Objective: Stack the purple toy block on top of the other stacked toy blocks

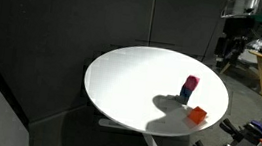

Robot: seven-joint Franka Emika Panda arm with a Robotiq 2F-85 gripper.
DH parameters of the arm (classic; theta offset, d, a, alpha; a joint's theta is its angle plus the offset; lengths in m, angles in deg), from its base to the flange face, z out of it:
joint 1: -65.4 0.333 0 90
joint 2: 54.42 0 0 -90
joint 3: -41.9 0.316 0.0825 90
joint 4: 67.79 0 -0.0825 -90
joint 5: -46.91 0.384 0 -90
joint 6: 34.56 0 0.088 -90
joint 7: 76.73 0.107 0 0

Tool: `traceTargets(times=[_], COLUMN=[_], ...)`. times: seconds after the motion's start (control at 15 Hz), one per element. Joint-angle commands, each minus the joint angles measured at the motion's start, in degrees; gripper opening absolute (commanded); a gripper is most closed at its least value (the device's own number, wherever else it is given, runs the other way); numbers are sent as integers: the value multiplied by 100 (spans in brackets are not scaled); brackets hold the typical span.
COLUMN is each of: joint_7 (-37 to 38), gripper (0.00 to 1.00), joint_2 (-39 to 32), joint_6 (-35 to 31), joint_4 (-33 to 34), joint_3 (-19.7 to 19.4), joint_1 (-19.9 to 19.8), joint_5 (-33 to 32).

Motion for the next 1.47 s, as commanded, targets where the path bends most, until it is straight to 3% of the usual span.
traceTargets(times=[0.0,0.4,1.4], joint_7=[-9,14,183], gripper=[100,100,100], joint_2=[2,49,140], joint_6=[6,-75,-2043], joint_4=[11,-53,-1150], joint_3=[29,52,353], joint_1=[-32,-33,-5], joint_5=[8,-35,-595])
